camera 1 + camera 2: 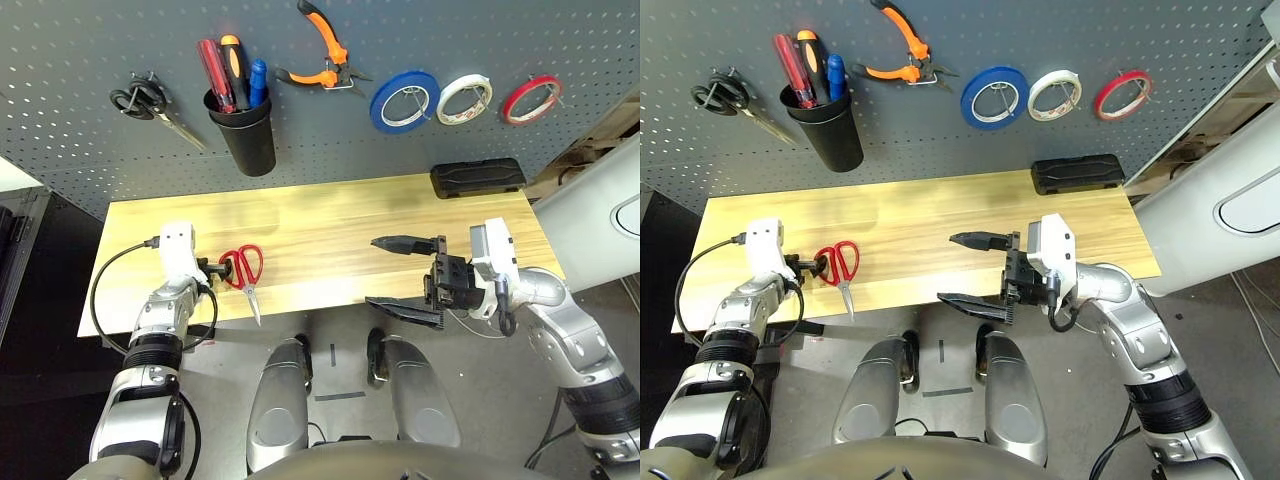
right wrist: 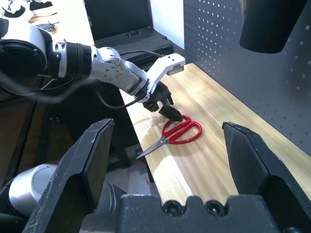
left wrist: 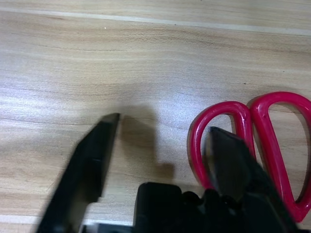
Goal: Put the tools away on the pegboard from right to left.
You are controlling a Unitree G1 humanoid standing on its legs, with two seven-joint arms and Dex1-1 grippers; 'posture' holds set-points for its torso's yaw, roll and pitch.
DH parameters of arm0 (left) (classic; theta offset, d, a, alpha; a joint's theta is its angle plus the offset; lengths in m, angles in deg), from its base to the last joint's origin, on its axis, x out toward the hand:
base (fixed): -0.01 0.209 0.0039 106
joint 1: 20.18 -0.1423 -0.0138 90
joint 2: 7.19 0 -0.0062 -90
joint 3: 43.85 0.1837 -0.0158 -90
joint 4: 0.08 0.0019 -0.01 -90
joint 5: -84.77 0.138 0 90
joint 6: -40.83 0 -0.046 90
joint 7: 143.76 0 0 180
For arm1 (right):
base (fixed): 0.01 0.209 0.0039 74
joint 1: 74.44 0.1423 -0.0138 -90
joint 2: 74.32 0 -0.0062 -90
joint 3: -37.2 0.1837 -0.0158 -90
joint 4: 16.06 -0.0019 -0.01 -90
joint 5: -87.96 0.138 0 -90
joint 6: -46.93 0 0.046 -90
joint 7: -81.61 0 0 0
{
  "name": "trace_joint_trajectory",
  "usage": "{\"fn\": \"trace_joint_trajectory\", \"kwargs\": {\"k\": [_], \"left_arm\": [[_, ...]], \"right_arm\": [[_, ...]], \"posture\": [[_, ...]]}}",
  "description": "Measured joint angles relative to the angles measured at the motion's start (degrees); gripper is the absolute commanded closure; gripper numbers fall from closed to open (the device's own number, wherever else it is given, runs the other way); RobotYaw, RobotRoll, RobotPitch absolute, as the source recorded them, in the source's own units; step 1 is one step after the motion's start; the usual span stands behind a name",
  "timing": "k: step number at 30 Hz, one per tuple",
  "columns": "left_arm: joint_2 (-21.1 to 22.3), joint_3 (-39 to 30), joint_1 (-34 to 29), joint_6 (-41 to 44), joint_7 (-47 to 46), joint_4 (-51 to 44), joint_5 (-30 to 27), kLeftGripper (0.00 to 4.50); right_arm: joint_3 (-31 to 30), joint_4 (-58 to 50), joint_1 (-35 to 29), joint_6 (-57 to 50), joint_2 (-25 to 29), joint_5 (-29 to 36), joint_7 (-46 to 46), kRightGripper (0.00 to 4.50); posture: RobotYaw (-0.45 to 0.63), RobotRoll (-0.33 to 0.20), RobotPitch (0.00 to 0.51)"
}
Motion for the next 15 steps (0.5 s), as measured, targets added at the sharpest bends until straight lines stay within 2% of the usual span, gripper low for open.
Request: {"fn": "trace_joint_trajectory", "kwargs": {"k": [7,15], "left_arm": [[-0.3,0.1,-2.4,0.7,0.5,-3.6,0.0,4.39],[-1.3,0.1,-5.3,3.5,0.8,-10.9,-0.1,4.45]], "right_arm": [[0.2,0.1,0.5,0.0,0.0,0.3,-0.1,0.00],[0.2,2.2,1.9,1.2,0.2,0.2,0.9,0.00]], "posture": [[-0.11,0.000,0.271],[-0.08,0.000,0.245]]}}
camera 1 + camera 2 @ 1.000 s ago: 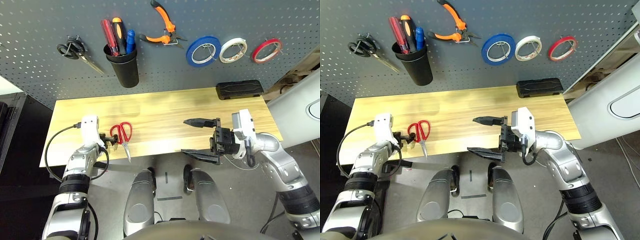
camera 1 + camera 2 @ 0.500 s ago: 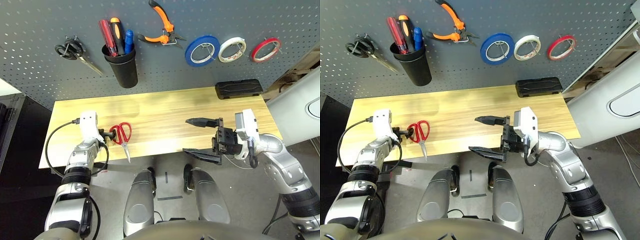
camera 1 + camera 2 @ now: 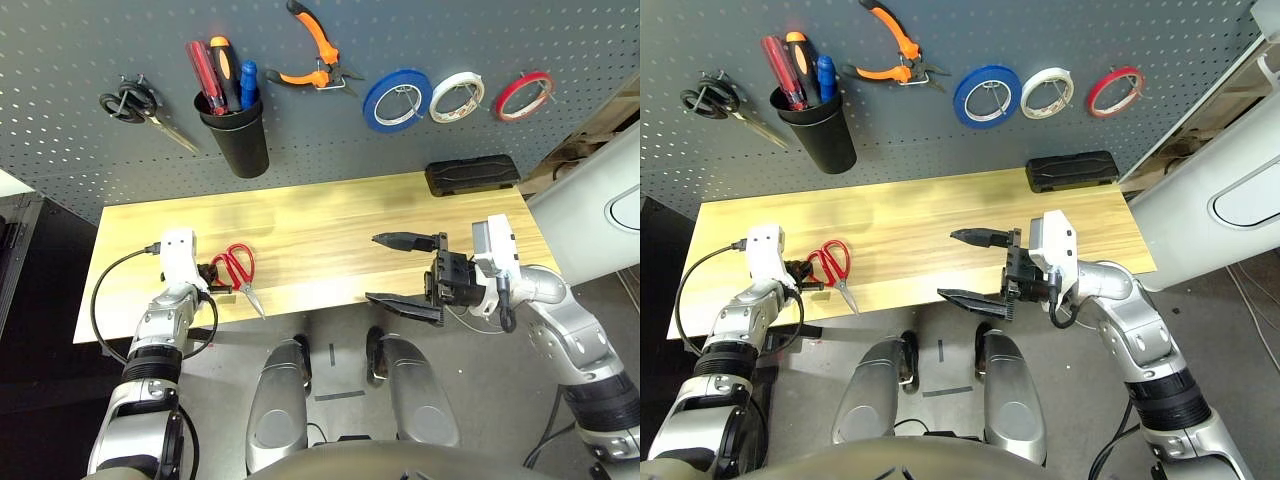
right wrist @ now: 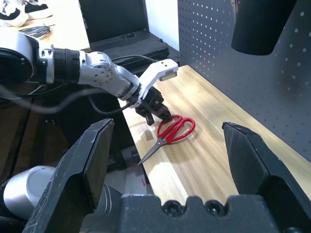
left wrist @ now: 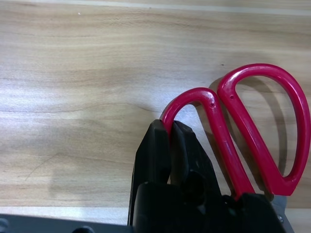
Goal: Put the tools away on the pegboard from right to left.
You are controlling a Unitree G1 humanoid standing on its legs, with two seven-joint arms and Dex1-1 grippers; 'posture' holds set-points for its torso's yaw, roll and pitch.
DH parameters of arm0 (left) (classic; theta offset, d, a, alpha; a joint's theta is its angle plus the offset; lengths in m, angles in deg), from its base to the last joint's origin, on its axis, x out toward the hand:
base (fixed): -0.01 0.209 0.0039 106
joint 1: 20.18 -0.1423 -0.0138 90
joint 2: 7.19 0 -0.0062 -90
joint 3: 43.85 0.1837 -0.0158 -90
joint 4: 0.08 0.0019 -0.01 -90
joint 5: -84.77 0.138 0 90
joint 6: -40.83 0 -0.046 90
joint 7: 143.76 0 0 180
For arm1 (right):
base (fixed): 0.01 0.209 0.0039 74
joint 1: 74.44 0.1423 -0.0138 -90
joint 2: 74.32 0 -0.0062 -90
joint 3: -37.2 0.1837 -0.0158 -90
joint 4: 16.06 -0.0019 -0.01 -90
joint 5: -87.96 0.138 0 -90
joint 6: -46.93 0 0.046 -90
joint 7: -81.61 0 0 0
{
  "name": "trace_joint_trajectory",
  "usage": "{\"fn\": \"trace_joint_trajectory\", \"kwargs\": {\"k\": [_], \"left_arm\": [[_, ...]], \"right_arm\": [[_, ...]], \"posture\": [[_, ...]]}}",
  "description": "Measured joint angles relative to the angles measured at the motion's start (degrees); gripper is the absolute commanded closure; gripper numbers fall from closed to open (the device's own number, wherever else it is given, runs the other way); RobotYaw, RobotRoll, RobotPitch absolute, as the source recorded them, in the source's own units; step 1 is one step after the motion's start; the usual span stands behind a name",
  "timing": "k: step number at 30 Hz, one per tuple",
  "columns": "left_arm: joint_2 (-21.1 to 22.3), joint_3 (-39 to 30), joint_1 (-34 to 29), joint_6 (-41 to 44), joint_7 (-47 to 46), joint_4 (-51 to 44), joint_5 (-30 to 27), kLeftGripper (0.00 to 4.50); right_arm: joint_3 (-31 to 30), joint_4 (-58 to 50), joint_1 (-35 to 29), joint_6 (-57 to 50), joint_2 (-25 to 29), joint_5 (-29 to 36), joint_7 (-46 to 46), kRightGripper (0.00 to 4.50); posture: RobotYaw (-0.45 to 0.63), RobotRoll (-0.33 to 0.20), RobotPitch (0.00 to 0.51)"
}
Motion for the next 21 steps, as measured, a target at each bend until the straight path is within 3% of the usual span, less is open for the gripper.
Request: {"fn": "trace_joint_trajectory", "kwargs": {"k": [14,21], "left_arm": [[4.0,-6.9,-6.7,7.5,2.2,-26.8,-3.6,4.45],[7.2,-13.0,-9.0,9.6,4.3,-36.6,-7.0,4.45]], "right_arm": [[4.2,11.0,7.6,1.8,0.7,2.1,6.6,0.00],[9.1,12.1,12.4,-2.8,1.7,9.4,10.3,0.00]], "posture": [[0.06,0.000,0.157],[0.09,0.000,0.118]]}}
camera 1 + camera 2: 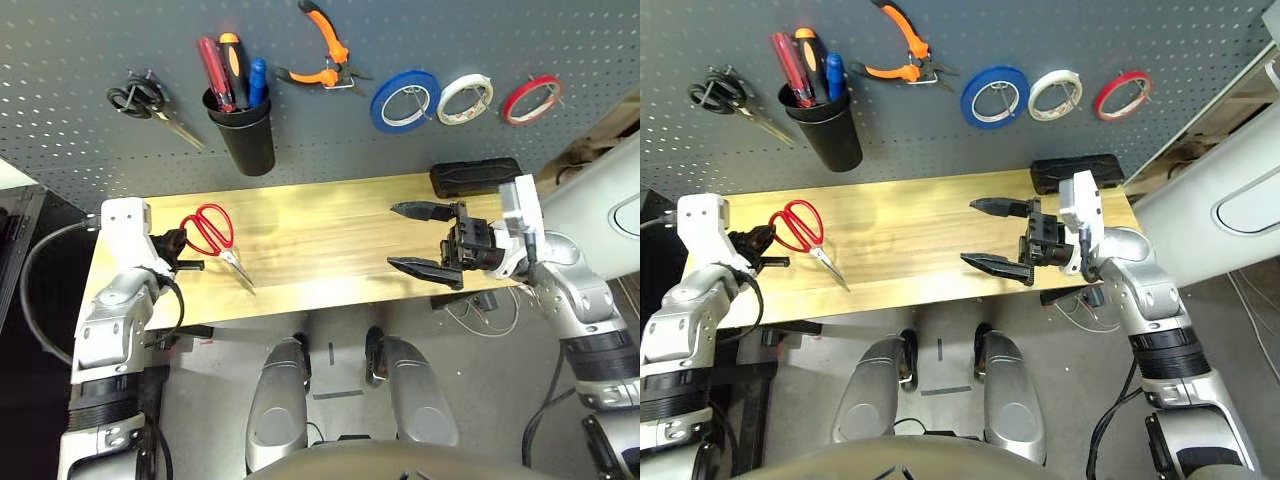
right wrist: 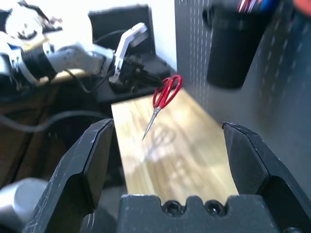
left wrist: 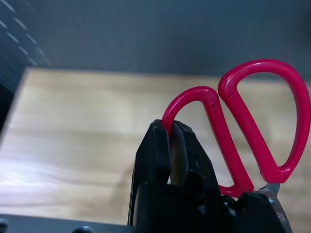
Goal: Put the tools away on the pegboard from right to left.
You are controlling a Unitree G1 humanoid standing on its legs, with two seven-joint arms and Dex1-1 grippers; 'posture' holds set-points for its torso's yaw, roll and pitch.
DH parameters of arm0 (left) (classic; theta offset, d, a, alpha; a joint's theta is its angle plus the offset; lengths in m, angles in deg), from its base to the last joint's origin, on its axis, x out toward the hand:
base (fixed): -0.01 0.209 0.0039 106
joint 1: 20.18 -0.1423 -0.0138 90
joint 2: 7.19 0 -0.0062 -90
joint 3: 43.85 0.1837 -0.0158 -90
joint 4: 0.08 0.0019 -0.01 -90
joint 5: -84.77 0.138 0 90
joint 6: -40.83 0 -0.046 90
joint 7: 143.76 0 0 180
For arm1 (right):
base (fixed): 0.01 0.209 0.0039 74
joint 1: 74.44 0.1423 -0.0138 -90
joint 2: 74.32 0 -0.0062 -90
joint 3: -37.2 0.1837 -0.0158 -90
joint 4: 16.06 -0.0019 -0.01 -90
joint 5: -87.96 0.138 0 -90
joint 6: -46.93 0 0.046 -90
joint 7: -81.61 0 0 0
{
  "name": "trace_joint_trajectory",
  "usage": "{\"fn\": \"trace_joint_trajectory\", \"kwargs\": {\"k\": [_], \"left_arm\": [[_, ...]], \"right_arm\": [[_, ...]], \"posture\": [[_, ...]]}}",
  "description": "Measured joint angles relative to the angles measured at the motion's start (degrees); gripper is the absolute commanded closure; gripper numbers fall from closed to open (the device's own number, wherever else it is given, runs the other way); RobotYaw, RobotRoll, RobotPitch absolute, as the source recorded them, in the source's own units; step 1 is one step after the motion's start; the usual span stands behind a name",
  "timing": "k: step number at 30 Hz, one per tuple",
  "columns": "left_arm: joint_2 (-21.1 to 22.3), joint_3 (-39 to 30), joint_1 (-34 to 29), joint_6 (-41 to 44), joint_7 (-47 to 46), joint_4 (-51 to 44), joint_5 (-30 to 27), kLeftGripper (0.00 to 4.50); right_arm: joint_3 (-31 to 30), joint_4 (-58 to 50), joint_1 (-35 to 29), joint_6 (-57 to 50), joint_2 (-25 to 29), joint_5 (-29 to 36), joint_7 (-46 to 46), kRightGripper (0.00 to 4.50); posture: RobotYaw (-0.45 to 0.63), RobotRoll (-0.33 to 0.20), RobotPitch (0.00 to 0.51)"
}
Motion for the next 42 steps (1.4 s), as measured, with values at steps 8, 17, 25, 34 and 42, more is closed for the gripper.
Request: {"fn": "trace_joint_trajectory", "kwargs": {"k": [8,17,25,34,42], "left_arm": [[1.4,-3.2,-1.8,-0.1,2.5,-7.0,-2.7,4.45],[2.1,-8.1,2.2,-8.4,3.2,-7.1,-4.2,4.45],[1.7,-4.2,13.3,-14.9,0.5,4.3,-1.6,4.45],[0.9,-1.4,22.5,-20.9,-3.2,21.5,1.4,4.45],[-0.3,0.9,25.3,-23.3,-4.3,29.0,2.5,3.50]], "right_arm": [[5.5,-1.8,2.0,-6.6,4.1,6.0,0.8,0.00],[7.4,-1.1,2.9,-7.0,5.7,6.2,2.8,0.00],[7.7,-0.2,4.3,-7.0,5.2,6.1,3.0,0.00],[7.7,-1.6,3.6,-7.2,4.0,6.1,1.6,0.00],[7.8,-4.2,1.3,-7.5,2.8,6.1,-0.4,0.00]], "posture": [[0.08,0.000,0.093],[0.08,0.000,0.084],[0.07,0.000,0.079],[0.02,0.000,0.080],[-0.01,0.000,0.082]]}}
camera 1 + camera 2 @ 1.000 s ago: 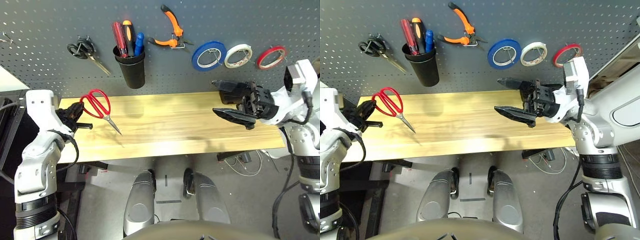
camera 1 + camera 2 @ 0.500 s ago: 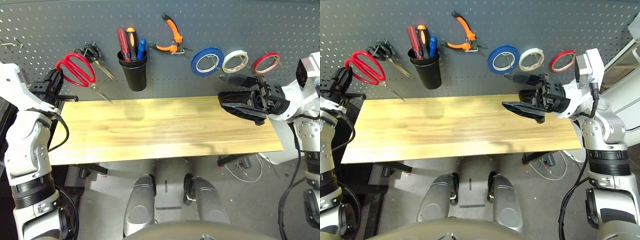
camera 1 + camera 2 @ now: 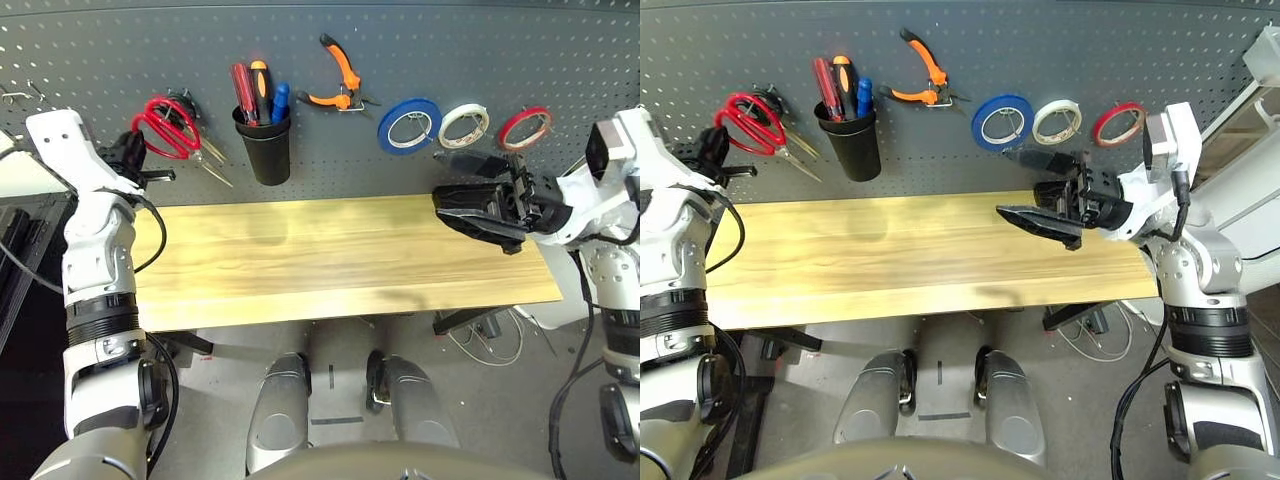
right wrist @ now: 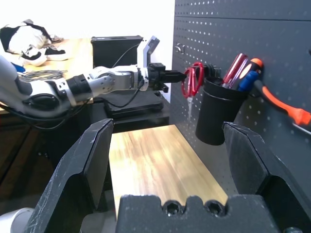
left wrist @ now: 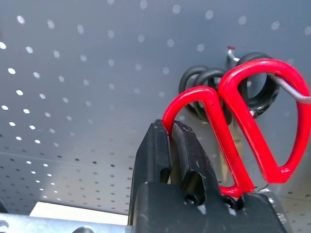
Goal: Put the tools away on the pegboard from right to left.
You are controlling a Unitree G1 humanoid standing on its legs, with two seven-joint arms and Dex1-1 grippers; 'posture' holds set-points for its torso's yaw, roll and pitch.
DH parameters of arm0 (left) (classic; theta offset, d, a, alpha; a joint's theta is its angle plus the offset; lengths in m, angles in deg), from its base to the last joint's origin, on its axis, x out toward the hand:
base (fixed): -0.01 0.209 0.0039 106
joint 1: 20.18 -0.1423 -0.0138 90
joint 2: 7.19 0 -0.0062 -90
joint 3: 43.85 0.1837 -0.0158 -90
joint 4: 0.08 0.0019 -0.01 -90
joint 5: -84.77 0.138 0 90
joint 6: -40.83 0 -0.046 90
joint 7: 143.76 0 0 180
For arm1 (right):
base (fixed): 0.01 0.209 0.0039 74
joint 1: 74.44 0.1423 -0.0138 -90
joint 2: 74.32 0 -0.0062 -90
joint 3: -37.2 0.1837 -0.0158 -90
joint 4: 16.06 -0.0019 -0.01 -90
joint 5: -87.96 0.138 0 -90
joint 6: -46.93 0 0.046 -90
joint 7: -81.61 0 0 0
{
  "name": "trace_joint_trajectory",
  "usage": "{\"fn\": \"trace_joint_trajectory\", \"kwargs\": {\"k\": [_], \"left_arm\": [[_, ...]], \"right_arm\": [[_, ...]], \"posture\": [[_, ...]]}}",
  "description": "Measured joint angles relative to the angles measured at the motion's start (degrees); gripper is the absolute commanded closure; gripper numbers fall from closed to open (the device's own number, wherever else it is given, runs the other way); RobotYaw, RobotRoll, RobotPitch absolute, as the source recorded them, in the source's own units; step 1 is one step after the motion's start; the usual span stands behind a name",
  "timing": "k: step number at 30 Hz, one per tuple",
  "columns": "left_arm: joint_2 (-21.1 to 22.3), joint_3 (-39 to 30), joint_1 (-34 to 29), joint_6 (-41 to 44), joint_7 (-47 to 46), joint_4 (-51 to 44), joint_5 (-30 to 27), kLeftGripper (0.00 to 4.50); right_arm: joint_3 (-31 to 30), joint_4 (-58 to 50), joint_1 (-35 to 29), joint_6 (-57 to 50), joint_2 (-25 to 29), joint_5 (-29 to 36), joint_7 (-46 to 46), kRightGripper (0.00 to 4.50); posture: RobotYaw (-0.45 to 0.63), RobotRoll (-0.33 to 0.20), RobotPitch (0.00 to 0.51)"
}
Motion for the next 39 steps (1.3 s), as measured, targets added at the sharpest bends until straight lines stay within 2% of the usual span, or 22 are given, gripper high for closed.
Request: {"fn": "trace_joint_trajectory", "kwargs": {"k": [4,9,14,20,28,32,39], "left_arm": [[-1.4,0.9,-0.9,-0.8,0.0,0.7,0.1,2.04],[-3.3,1.8,-6.6,-1.4,0.7,0.1,0.1,0.02],[-5.3,2.6,-9.5,-1.5,0.8,-2.3,0.0,0.02],[-8.0,4.3,-14.4,-5.3,4.9,-2.9,-0.6,0.02],[-9.0,5.7,-18.2,-12.3,5.7,-1.0,0.3,0.02],[-10.0,5.8,-19.4,-15.4,4.5,0.3,1.1,0.02],[-11.2,3.1,-20.8,-19.5,-2.9,2.1,2.5,0.02]], "right_arm": [[0.0,-1.0,-1.7,0.3,-1.5,-0.2,-1.9,0.00],[0.3,-1.5,-5.4,2.2,-4.3,-1.9,-6.7,0.00],[0.5,-0.7,-7.5,6.8,-7.2,-5.9,-11.6,0.00],[0.5,4.5,-9.6,14.2,-11.6,-15.2,-21.5,0.00],[0.6,14.3,-11.4,23.5,-17.2,-26.9,-36.9,0.00],[0.7,18.2,-10.9,24.7,-18.3,-29.4,-41.9,0.00],[1.7,28.1,-6.1,28.5,-18.0,-31.1,-46.7,0.00]], "posture": [[0.00,0.000,0.084],[0.00,0.000,0.086],[-0.01,0.000,0.086],[-0.02,0.000,0.087],[-0.02,0.000,0.091],[-0.03,0.000,0.097],[-0.04,0.000,0.105]]}}
